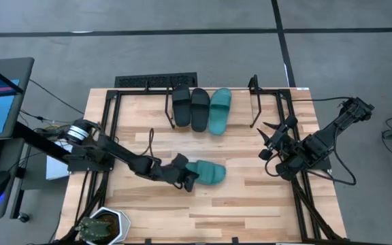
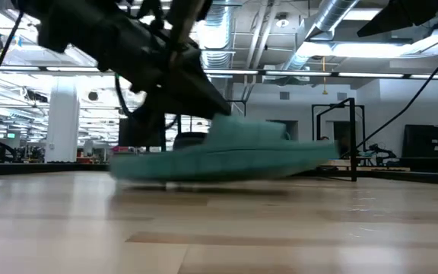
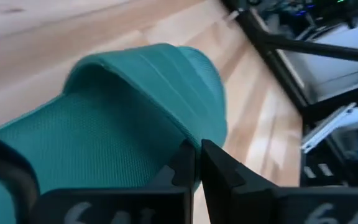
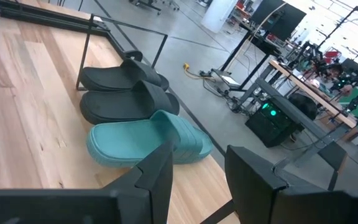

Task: Pick and place slides into the shelf
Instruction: Put the dark green slipper on the shelf

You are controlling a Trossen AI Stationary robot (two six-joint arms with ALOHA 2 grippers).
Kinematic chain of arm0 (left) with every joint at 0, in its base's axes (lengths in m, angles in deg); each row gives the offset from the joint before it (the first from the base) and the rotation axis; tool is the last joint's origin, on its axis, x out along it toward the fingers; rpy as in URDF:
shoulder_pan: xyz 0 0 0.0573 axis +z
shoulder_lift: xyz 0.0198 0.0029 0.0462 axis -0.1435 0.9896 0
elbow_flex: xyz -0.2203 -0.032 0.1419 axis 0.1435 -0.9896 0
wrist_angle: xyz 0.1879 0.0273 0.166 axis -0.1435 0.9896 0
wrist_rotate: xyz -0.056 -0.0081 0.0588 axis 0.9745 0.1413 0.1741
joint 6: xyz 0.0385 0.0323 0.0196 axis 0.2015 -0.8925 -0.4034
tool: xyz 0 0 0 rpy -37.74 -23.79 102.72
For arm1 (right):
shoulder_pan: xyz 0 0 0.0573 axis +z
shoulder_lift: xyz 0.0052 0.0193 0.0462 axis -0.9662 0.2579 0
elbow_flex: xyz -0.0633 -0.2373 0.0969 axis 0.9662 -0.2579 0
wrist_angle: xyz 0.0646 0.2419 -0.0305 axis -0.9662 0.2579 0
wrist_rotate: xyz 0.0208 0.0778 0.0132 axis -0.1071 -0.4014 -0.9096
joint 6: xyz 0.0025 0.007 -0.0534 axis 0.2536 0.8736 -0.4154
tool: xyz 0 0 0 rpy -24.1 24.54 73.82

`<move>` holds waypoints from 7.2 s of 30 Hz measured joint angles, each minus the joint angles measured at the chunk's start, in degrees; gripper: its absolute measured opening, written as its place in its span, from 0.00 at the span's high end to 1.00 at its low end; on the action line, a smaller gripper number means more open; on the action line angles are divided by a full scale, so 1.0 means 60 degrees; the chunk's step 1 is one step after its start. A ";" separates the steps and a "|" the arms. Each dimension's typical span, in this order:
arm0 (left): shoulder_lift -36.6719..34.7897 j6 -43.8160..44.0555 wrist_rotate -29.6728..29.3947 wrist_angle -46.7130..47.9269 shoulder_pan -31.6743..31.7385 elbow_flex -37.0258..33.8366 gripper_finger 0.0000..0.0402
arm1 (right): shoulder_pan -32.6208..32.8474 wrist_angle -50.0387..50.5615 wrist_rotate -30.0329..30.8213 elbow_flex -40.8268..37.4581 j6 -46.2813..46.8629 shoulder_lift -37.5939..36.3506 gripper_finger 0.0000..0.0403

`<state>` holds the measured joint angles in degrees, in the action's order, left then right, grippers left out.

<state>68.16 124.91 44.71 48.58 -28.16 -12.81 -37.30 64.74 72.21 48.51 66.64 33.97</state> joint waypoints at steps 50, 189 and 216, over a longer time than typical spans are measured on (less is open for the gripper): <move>0.1072 -0.1751 0.1470 -0.1718 0.0756 0.1177 0.61 | 0.0000 0.0029 -0.0321 0.0000 0.0004 -0.0004 0.67; 0.3710 -0.6794 0.5882 0.7500 0.1105 0.6918 1.00 | -0.0004 -0.0041 -0.0514 0.0004 0.0011 -0.0001 0.67; 0.3589 -0.8047 -0.2068 1.6747 -0.0684 1.2354 1.00 | -0.0004 -0.2486 -0.0503 0.0004 -0.0238 0.0124 0.67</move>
<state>89.69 76.63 32.30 149.07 -32.27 61.32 -37.32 49.82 69.19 48.53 65.21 34.72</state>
